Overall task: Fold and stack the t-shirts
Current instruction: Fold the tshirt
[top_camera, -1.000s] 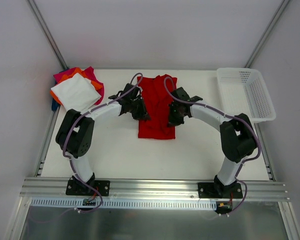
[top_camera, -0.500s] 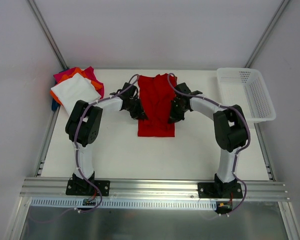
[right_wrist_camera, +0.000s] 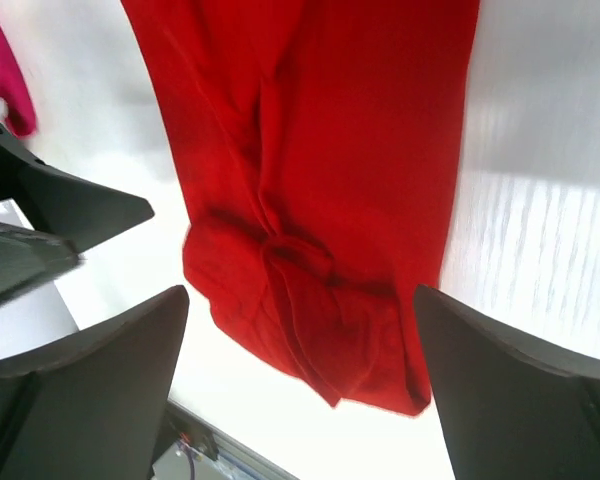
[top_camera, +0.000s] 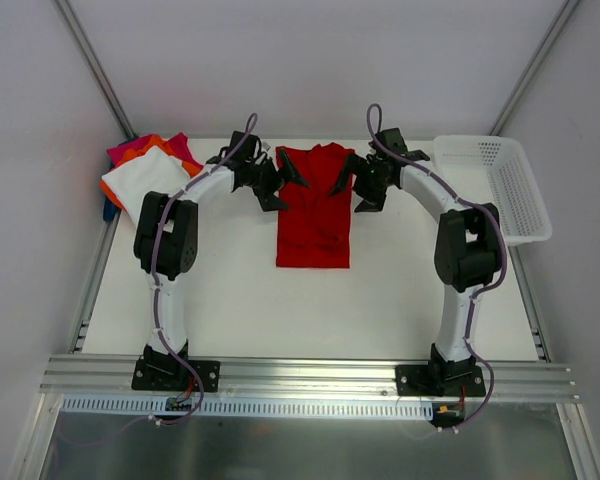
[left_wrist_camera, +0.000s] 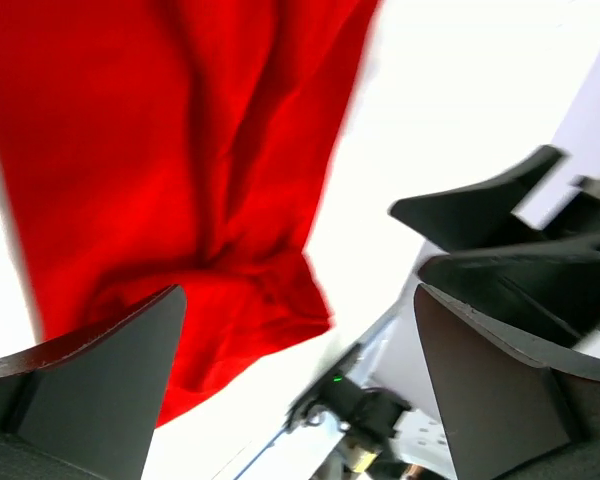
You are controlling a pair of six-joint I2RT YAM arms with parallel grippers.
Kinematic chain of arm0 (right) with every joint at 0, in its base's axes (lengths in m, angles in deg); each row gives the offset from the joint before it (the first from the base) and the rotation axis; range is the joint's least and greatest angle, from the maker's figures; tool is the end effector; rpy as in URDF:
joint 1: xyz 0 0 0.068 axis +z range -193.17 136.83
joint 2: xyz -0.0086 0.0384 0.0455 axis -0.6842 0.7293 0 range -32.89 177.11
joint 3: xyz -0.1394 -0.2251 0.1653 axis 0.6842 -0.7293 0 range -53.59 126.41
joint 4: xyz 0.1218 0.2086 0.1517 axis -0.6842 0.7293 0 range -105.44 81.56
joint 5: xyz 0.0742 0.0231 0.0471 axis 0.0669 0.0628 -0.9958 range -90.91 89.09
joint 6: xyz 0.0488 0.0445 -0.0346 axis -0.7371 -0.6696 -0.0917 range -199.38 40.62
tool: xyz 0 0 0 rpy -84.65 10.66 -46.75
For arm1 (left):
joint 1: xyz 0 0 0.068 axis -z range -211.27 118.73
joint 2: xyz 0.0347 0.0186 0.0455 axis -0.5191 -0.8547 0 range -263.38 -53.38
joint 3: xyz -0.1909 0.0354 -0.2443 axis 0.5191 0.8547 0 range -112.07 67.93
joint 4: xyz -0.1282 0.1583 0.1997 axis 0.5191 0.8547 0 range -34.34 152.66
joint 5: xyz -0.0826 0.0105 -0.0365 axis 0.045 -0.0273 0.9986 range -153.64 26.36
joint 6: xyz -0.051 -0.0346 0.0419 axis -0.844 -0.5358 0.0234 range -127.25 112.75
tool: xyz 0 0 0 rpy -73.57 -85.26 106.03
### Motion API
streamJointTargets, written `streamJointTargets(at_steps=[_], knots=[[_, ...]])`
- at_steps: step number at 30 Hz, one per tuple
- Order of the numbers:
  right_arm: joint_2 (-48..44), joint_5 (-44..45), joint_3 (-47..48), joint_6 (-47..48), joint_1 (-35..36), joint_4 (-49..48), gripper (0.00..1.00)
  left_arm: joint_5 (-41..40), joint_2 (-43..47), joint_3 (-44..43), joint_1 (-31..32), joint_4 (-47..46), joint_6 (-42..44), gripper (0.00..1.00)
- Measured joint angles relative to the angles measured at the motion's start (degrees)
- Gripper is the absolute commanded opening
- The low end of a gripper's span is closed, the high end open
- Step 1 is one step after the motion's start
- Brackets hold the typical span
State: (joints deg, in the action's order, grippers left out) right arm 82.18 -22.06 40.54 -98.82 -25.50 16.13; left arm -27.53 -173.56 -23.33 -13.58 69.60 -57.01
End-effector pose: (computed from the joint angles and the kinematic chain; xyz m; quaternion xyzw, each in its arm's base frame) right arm 0.4727 0.1743 0.2438 -0.0446 0.9317 0.2653 0.2442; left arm 0.4936 -0.1962 0.2137 -0.1215 0.8717 -0.4474 0.1585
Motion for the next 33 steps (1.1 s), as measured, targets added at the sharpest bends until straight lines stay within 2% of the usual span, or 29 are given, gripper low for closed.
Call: streamJointTargets(at_steps=[6,11,16,20,25,33], knots=[[1.8,-0.1,4.2,-0.3,-2.4,0.9,0.99,3.9,-7.1,-12.5,-4.7,-0.4,-3.0,0.99],[-6.8,2.4,-4.8,-0.1,-0.5,0.9,1.0,4.6,-7.9,-14.0,-8.5,-0.7,-3.4,0.99],[-18.8,3.8,-13.3,-0.9,8.9,-0.2,0.99,3.9,-5.1,-7.4,-9.4,-1.0,-2.1,0.99],[-22.1,3.8,-16.4,-2.3,16.2,-2.8,0.99,2.7,-0.8,0.1,-9.0,-0.5,-0.6,0.99],[-20.9,5.0,-19.9,-3.9,17.7,-4.2,1.0,1.9,4.1,5.6,-8.7,-0.5,1.0,0.99],[-14.2,5.9,-19.8,-4.3,17.7,-6.3,0.99,0.5,8.7,9.9,-8.7,-0.7,2.6,0.99]])
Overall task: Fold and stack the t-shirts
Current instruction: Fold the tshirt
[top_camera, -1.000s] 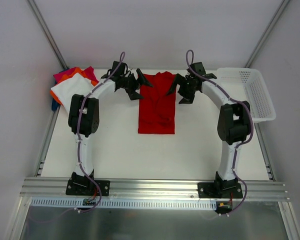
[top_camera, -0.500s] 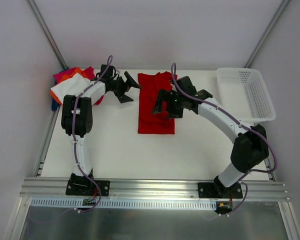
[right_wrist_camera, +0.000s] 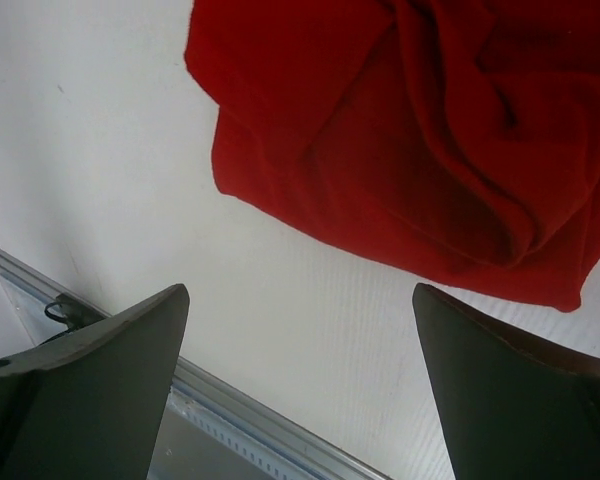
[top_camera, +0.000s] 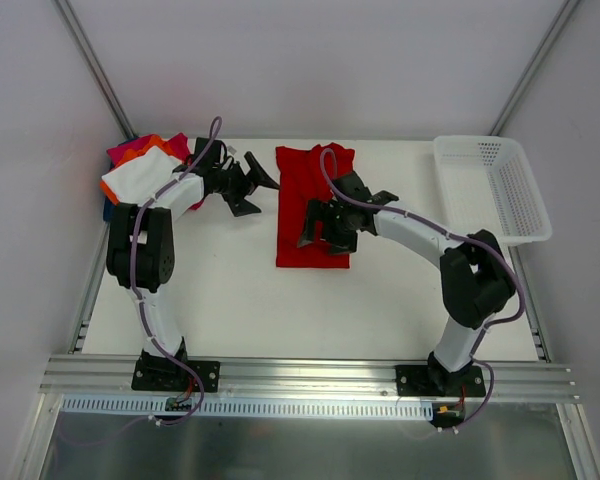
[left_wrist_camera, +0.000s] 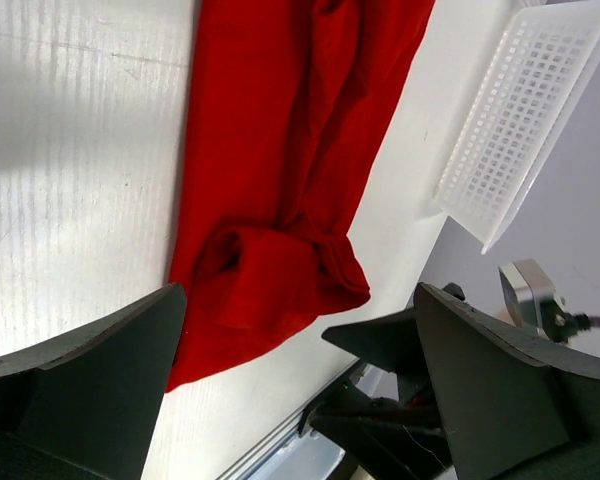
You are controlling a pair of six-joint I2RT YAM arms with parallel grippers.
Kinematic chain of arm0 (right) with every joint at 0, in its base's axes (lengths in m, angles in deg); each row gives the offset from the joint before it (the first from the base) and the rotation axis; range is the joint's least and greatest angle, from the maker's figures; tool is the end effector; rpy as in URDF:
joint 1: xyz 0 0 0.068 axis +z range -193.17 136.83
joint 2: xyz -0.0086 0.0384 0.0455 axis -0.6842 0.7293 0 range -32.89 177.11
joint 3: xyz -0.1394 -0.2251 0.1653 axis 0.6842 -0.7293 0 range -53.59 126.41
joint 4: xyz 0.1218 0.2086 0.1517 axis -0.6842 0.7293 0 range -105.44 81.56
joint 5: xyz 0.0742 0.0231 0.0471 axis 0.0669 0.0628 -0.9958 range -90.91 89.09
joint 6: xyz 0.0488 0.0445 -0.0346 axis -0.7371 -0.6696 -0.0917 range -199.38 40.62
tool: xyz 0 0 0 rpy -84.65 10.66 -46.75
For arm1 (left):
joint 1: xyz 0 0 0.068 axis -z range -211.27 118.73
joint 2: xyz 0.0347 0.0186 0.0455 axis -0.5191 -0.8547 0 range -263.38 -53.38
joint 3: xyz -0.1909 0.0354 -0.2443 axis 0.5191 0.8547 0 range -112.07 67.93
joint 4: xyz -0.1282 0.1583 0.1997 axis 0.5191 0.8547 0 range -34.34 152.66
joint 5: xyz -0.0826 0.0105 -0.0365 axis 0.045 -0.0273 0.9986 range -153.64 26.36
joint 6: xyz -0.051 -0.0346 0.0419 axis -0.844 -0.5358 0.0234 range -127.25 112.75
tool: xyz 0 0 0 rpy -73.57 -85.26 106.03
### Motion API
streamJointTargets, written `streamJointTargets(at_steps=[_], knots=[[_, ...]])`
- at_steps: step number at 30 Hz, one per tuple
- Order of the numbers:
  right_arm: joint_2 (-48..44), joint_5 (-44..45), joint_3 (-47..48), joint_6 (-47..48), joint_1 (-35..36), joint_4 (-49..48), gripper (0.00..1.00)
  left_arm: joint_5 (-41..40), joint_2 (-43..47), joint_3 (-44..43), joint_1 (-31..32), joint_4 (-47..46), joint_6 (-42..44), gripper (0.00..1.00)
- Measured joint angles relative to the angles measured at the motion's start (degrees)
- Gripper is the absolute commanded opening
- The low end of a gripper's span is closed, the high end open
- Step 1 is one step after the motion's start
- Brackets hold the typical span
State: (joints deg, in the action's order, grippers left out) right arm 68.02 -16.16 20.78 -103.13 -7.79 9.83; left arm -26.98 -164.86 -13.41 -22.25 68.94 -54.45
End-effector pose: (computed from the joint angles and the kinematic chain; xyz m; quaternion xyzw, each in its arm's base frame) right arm 0.3404 0.2620 0.2399 -0.1381 0.9274 0.2691 0.2202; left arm 0.4737 -0.1131 0.2276 -0.1675 0.8646 -0.4317 0.1950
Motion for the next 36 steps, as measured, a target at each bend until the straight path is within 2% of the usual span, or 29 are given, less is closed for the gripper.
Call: streamJointTargets(at_steps=[9,22,28,36], knots=[[7.6,0.4,3.6,0.7,-1.0,-0.7,0.99,-1.4,1.4,2.8,0.0,-0.1,0.4,0.99],[11.2,-0.4,8.5,1.2,-4.3,-1.5,0.99,-2.7,1.4,3.5,0.0,-0.2,1.4,0.99],[16.5,-0.5,17.5,1.8,-7.5,-1.7,0.99,-2.7,1.4,3.5,0.0,-0.3,1.7,0.99],[30.6,-0.3,31.8,0.9,-15.1,-7.4,0.99,-2.7,1.1,3.5,0.0,-0.5,1.7,0.99]])
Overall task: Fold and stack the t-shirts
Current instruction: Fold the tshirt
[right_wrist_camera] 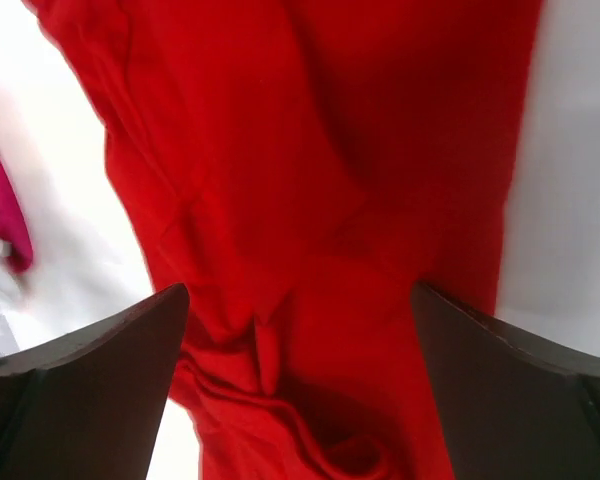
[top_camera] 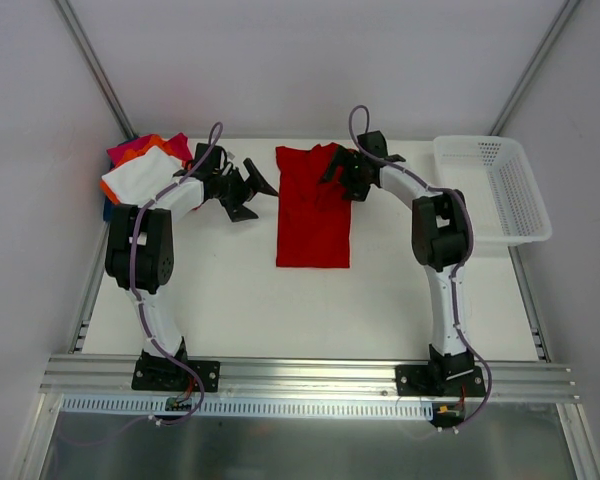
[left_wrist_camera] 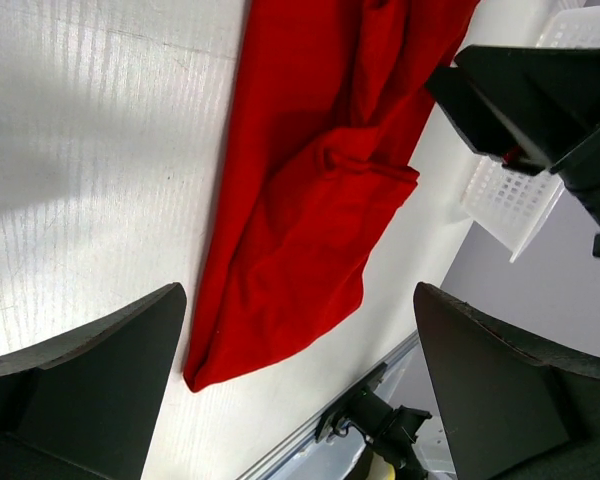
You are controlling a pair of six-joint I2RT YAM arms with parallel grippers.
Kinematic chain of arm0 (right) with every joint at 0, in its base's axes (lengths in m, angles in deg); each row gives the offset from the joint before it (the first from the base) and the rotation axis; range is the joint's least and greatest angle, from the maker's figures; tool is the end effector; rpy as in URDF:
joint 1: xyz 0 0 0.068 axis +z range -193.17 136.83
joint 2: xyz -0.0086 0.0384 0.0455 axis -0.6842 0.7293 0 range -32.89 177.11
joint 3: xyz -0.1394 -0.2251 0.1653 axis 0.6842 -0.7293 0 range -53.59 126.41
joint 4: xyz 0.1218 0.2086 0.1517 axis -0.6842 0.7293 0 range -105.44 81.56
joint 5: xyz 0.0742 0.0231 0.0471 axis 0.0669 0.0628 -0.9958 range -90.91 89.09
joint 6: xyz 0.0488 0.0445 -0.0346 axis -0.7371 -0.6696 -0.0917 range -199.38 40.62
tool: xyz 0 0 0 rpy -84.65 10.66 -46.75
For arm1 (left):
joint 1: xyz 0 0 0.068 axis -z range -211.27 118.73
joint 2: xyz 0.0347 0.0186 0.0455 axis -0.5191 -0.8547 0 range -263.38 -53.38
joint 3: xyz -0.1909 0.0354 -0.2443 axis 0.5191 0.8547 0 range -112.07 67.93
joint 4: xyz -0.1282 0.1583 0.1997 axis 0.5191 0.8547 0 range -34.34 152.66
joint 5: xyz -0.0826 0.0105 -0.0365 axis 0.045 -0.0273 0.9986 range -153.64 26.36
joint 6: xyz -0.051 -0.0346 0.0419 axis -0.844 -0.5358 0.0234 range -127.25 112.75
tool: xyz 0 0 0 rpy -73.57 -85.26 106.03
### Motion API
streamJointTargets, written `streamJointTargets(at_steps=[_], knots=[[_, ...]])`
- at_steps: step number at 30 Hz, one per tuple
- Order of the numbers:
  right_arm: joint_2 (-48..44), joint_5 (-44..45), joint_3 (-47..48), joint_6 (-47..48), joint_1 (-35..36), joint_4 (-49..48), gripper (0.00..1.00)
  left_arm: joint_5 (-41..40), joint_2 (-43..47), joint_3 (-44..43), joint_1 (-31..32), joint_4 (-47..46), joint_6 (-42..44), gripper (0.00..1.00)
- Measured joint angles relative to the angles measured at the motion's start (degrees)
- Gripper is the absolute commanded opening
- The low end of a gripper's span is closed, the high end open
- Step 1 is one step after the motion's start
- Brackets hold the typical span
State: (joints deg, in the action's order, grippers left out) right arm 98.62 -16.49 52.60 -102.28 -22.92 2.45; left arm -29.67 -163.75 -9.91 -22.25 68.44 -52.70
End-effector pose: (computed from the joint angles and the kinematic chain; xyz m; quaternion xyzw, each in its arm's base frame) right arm 0.5472 0.2199 0.1883 -0.0328 0.9103 0.2604 0.3202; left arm 0.4633 -0.1090 0.2146 -0.1709 0.8749 -0.4067 0.1997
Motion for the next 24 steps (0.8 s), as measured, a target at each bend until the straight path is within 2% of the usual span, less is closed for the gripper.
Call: streamJointTargets(at_steps=[4,6,12,17,21,24], knots=[[0.5,-0.5,-0.4,-1.2,-3.8,-2.3,0.99,0.0,0.0,0.3,0.0,-0.2,0.1,0.98],[-3.5,0.9,-5.9,-0.7,-4.5,-4.3,0.99,0.0,0.8,1.8,0.0,-0.5,0.1,0.98],[-27.5,7.5,-28.4,3.4,-3.9,-4.9,1.0,-2.7,10.5,11.4,1.7,0.1,0.0,0.99],[-51.8,9.2,-43.4,4.9,-3.5,-6.6,0.99,-6.8,23.1,21.1,7.2,-1.7,-0.6,0.98],[-60.8,8.3,-55.2,4.1,-3.3,-10.9,0.99,-9.1,26.9,29.7,13.4,-6.5,-3.5,0.93],[-61.9,6.5,-65.5,2.7,-3.0,-14.0,1.0,-8.8,26.4,37.4,15.3,-13.1,-7.0,0.9]])
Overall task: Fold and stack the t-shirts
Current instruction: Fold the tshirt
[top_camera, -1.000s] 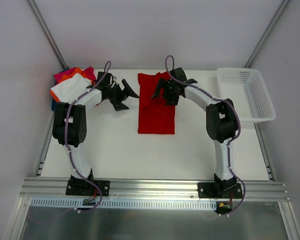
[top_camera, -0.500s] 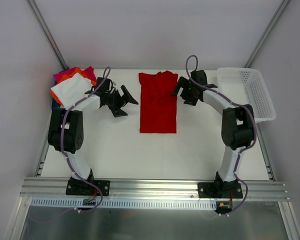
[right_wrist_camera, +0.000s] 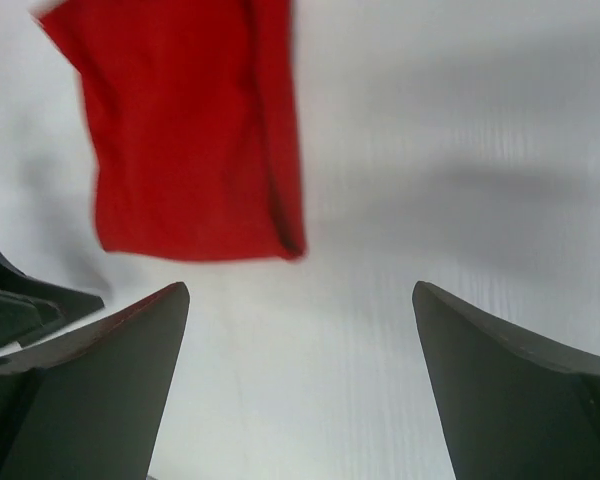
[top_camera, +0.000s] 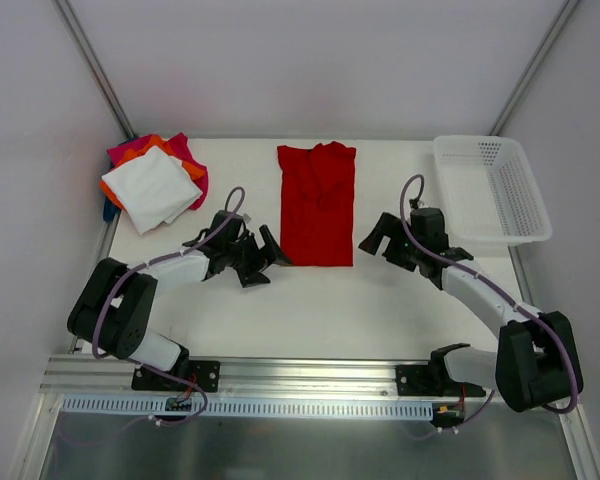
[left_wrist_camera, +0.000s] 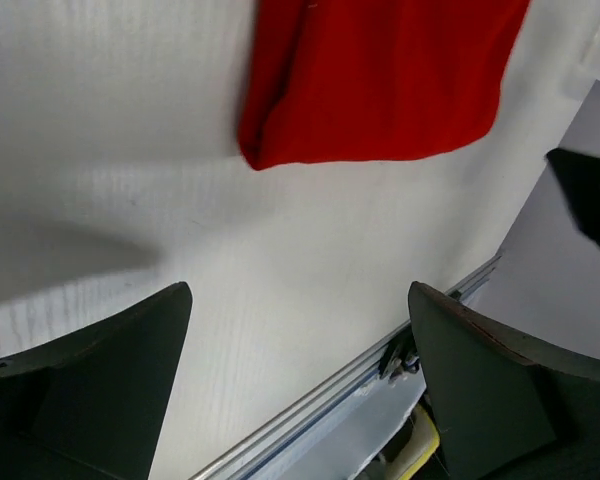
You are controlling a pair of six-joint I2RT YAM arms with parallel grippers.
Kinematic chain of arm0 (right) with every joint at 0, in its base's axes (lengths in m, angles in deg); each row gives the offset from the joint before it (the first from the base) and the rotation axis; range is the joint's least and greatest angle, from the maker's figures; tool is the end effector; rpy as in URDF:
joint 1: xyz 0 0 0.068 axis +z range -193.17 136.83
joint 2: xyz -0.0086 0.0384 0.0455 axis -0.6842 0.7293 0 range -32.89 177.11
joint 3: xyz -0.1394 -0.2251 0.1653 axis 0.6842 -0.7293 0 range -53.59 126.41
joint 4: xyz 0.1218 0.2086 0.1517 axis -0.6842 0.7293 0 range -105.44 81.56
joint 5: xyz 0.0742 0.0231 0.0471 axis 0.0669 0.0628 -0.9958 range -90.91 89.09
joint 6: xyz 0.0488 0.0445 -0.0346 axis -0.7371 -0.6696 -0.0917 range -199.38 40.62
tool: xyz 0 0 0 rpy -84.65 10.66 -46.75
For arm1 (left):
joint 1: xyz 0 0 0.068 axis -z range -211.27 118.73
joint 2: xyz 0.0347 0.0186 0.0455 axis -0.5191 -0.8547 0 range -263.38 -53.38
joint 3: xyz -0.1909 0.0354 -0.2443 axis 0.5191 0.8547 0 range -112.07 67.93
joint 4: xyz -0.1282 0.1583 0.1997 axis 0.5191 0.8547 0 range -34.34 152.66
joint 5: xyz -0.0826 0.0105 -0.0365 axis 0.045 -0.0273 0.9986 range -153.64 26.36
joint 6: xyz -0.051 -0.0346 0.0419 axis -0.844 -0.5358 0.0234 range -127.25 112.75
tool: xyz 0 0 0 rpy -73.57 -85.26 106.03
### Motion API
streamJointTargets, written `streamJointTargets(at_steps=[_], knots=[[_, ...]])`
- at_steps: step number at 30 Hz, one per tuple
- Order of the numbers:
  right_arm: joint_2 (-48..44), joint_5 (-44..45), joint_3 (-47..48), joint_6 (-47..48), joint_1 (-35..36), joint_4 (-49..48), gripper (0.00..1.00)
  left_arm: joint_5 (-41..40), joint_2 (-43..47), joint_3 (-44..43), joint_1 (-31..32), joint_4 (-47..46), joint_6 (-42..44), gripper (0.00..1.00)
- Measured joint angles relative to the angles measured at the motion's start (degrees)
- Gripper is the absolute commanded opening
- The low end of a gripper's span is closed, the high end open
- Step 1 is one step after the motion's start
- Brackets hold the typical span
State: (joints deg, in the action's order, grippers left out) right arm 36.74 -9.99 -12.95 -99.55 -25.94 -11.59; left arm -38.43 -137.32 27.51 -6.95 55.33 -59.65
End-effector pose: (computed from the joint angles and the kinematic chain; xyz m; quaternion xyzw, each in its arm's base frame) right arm 0.2774 0.0964 0.2468 -0.0154 0.8760 0.2187 0.4295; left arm 0.2810 -0.1563 0.1842 -0.1331 0.8898 -0.3977 0.1797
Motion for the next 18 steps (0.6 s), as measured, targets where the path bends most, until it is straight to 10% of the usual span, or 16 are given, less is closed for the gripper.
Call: streamJointTargets(at_steps=[18], knots=[[12.1,-7.4,-8.0,-5.2,1.0,-15.6,1.0,-3.0,-4.0,9.4,-0.3,-22.0,-12.4,0.83]])
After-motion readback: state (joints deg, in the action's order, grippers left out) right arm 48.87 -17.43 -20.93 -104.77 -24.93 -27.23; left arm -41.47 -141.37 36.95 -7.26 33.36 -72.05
